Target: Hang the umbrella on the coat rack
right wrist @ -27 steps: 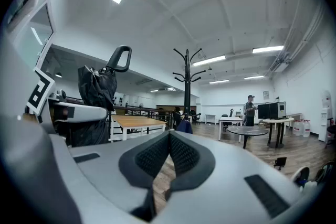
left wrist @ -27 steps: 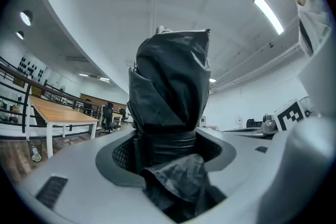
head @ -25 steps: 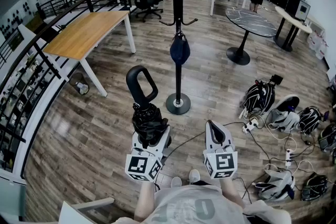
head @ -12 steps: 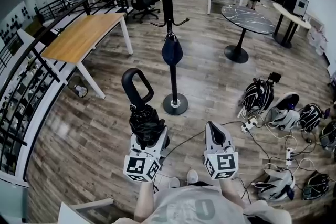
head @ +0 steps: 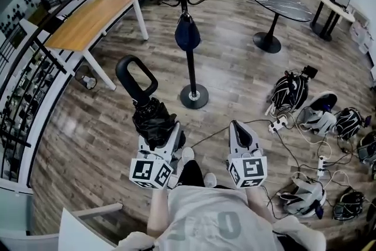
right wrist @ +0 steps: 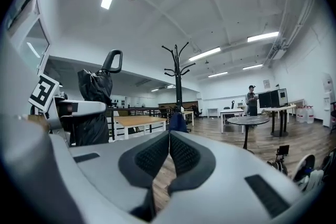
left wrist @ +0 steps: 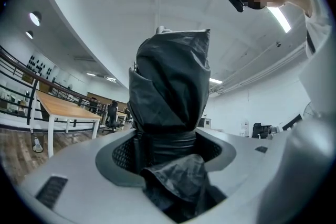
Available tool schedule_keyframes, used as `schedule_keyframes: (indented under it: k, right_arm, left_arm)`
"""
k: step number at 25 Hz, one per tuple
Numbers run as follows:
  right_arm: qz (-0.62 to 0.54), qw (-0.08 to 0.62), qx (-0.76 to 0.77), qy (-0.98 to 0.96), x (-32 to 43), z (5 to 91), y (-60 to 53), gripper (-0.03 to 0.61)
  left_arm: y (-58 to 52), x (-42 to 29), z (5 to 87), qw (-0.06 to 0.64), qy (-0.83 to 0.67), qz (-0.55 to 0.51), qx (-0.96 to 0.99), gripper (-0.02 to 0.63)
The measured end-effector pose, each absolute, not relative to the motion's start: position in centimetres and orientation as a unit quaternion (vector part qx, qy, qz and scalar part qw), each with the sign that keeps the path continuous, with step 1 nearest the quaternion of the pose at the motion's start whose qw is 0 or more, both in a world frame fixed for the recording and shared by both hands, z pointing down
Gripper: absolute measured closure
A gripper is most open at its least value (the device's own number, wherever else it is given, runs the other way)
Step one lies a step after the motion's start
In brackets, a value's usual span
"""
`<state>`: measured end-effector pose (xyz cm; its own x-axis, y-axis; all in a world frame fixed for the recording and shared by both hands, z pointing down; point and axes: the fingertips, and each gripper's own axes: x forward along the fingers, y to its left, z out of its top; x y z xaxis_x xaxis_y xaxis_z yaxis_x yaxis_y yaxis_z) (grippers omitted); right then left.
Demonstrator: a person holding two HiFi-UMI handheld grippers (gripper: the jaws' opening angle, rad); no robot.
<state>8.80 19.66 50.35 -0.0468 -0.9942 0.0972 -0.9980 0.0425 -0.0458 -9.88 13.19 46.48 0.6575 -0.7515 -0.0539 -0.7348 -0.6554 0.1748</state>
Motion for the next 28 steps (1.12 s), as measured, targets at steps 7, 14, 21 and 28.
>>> schedule_keyframes:
  k: [7, 14, 21, 28]
  right_arm:
    - [0.041, 0.01, 0.692, -0.721, 10.2, 50.5, 16.6, 0.548]
    - [0.039, 0.025, 0.684, -0.728, 10.1, 51.1, 10.0, 0.548]
    - [0.048, 0.034, 0.677, -0.733, 9.7, 51.7, -0.1, 0.548]
    - [0.05, 0.032, 0.682, -0.729, 8.9, 50.1, -14.4, 0.548]
  left_arm:
    - [9.8, -9.4, 46.0, 0.058, -0.414, -0.082, 0.905, 0.305]
    - [2.8, -9.1, 46.8, 0.069, -0.426, -0.082, 0.899, 0.305]
    - [-6.7, -9.3, 48.5, 0.082, -0.442, -0.058, 0.891, 0.305]
    - [-20.3, -9.4, 47.1, 0.075, -0.428, -0.055, 0.899, 0.305]
